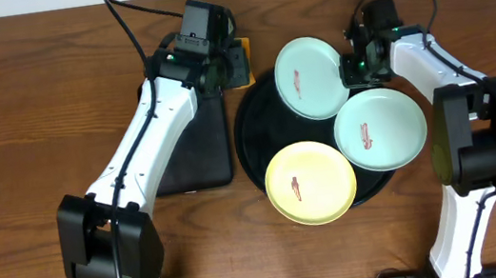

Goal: Clean dirty plates on tray and stack at the side

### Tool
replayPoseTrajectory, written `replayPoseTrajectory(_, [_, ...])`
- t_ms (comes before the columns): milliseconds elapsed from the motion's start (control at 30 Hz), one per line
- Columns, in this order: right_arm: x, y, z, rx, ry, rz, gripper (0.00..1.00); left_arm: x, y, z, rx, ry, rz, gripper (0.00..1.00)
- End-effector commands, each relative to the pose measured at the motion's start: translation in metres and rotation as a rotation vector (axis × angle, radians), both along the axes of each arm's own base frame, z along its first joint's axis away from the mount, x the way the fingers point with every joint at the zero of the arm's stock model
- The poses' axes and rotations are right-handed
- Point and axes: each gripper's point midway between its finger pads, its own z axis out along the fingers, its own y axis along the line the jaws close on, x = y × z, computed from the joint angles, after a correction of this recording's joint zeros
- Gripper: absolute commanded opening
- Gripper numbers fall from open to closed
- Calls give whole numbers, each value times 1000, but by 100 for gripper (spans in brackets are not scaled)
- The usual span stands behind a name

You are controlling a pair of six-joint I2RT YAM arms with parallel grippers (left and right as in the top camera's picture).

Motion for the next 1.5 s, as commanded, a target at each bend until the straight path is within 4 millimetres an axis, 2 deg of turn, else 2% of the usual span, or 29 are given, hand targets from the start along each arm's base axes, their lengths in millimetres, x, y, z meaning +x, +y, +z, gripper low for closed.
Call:
replayPoseTrajectory(0, [-10, 16, -13, 15, 48, 32, 2, 4, -9, -2, -10, 2, -9, 8])
replayPoseTrajectory(233, [-20, 23, -5, 11, 72, 47, 1, -1, -35, -26, -4, 39, -48, 8])
replayPoseTrajectory(333, [-25, 14, -6, -23, 108, -31, 1, -3, -51, -36, -11, 48, -63, 7])
replayPoseTrajectory(533, [-28, 11, -7, -36, 127, -67, 1, -14, -82, -79, -41, 155, -6, 7])
replayPoseTrajectory(700, [-30, 11, -8, -38, 135, -67, 1, -26, -122, -109, -141, 246, -20, 8])
replayPoseTrajectory(867, [-33, 10, -8, -39, 146, -67, 1, -28, -133, -140, -137, 280, -14, 7])
replayPoseTrajectory(1000, [-35, 10, -9, -42, 158, -67, 1, -29, -123, -169, -77, 308, 7, 7])
replayPoseTrajectory(1067, [-37, 10, -9, -42, 163, -67, 1, -26, -104, -183, 16, 294, 22, 7])
replayPoseTrajectory(1133, [-38, 9, -9, -43, 170, -67, 1, -20, -71, -190, 155, 267, 89, 7])
replayPoseTrajectory(1200, [-41, 9, -9, -46, 180, -66, 1, -12, -40, -190, 289, 227, 132, 7])
replayPoseTrajectory(1333, [-42, 9, -10, -47, 187, -67, 1, -4, -3, -184, 464, 178, 156, 7])
replayPoseTrajectory(1400, [-42, 9, -10, -47, 187, -67, 1, -1, 5, -180, 510, 158, 169, 8])
replayPoseTrajectory(1467, [-43, 9, -10, -47, 188, -67, 1, 1, -1, -181, 485, 155, 160, 8])
